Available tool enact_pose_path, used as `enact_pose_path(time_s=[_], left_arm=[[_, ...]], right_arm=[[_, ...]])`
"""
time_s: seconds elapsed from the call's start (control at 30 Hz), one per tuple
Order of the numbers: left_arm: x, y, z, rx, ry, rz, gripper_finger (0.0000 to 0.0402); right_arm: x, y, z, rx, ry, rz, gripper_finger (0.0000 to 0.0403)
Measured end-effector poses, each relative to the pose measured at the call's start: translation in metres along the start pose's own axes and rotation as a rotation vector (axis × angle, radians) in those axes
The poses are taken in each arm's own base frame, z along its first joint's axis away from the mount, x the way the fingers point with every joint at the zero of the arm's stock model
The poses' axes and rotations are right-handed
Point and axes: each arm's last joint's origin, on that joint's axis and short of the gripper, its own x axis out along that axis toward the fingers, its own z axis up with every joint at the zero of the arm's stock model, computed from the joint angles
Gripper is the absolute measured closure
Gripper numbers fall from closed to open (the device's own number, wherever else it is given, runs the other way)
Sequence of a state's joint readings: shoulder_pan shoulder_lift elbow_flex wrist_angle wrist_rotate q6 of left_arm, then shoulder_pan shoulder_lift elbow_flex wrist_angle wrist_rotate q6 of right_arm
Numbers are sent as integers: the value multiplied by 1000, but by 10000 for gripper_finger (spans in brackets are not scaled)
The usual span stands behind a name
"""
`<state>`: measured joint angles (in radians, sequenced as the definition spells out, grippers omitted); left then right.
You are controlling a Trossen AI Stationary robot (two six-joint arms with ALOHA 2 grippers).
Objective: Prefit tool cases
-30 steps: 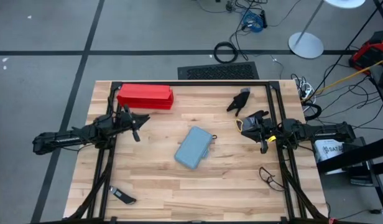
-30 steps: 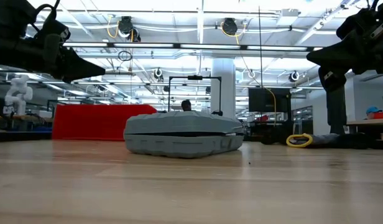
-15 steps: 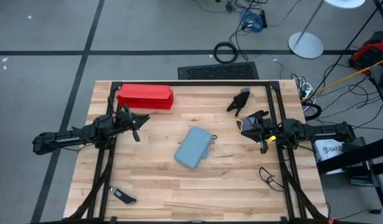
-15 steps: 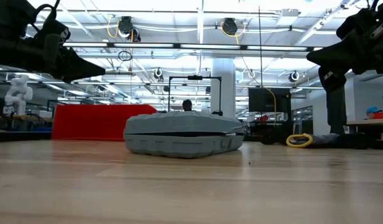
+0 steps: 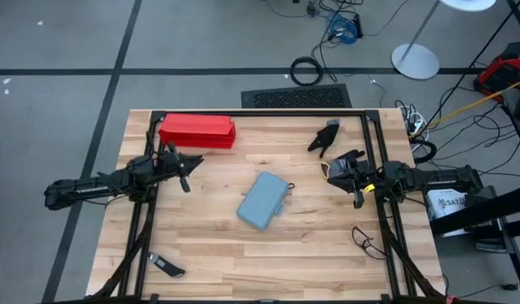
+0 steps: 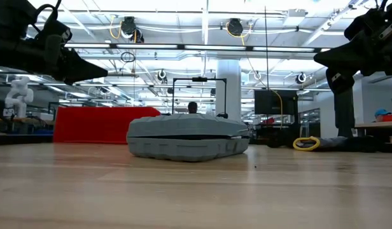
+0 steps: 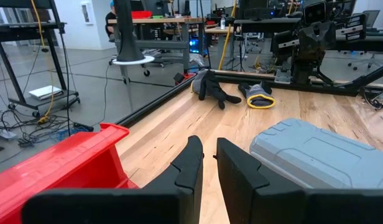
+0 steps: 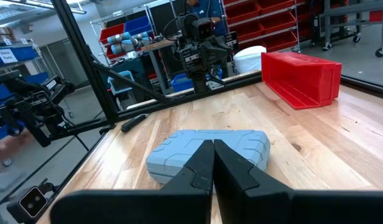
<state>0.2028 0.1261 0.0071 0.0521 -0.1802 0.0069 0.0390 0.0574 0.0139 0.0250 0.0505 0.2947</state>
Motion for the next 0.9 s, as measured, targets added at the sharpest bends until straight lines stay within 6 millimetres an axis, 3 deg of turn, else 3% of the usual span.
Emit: enact_pose_path(time_s=[0.27,0.37,0.43,0.63,0.9], left_arm=[[0,0,1,-22,-5,-1,349],[0,-2,3,-308,-23,-87,349],[0,-2,10,-398,-79,-103,349],[-3,-1,26,-414,-253,-122,349],[-3,-2,27,-402,-264,-144,349]], right_arm=[[0,0,0,0,-2,0,403],[0,1,4,2,-43,13,403],[0,3,9,7,-96,31,403],[-2,6,16,-19,-165,75,403],[-2,6,16,-11,-159,77,403]])
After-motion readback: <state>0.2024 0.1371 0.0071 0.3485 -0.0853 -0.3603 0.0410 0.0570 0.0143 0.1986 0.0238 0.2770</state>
